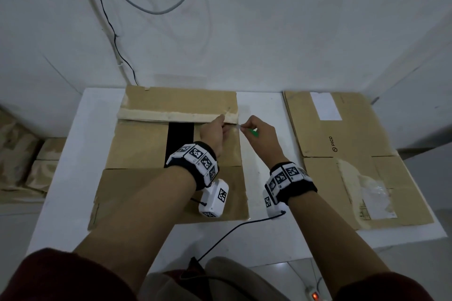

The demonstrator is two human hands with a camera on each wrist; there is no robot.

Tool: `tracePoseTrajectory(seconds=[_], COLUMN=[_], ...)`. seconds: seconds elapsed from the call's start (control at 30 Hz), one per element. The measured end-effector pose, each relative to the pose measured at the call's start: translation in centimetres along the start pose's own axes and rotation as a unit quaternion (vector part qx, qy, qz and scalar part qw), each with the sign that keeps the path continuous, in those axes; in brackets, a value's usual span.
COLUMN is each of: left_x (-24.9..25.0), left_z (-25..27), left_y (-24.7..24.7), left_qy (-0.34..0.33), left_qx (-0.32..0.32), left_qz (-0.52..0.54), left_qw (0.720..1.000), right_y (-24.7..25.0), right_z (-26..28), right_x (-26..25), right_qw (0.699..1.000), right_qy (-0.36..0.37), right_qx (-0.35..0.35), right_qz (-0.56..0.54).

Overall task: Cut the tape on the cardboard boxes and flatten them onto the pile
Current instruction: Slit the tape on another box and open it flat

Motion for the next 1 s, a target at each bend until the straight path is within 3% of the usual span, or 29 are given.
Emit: tracePoseTrajectory(seconds=[0.17,0.37,0.47,0.53,0.67,0.73,0.8,0.9,1.0], left_x=[-0.2,1.4,2.7,3.7,6.0,7.3,8.6,10.2,11.4], left_z=[-1.0,0.2,0.7,0.8,0.2,-0.2,-0.6,-1.9,-3.6], left_y=[0.1,0.0,0.3,0.7,2.5,3.5,4.5,6.5,8.6], left_qy=[-0.007,-0.087,-0.15,-0.216,-0.367,-0.391,-0.395,-0.333,-0.246], left_qx=[0.039,-0.02,-0.024,-0.025,0.018,0.047,0.08,0.139,0.142], left_qz=[-0.054,-0.031,-0.034,-0.09,-0.326,-0.372,-0.424,-0.562,-0.674], left_qw=[0.998,0.996,0.988,0.972,0.871,0.84,0.811,0.744,0.682], right_y=[-0.6,-0.6,-1.1,-1.9,-3.8,-3.7,-2.7,-1.3,-0.7], right_z=[-0.9,-2.3,-0.3,2.2,6.2,6.6,5.5,1.2,-3.4], right_x=[0.5,0.8,3.6,6.8,11.7,11.6,10.3,5.9,-0.3], right_qw=[1.0,0.997,0.982,0.969,0.952,0.949,0.944,0.979,0.997], right_qy=[0.006,-0.03,-0.134,-0.221,-0.284,-0.292,-0.308,-0.186,-0.052], right_qx=[0.019,0.066,0.127,0.114,-0.025,-0.029,0.017,0.069,0.061], right_qz=[-0.01,-0.038,-0.039,0.001,0.112,0.118,0.114,0.037,0.001])
Point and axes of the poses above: each hand's wrist, its own z-axis away from the middle knuckle, its own y-axis out of the back of the hand, x = y × z, the point moved 3 cm from there along -z, towards the middle knuckle, and after that the axes turned 3 degrees about x, right-handed, at the moved point
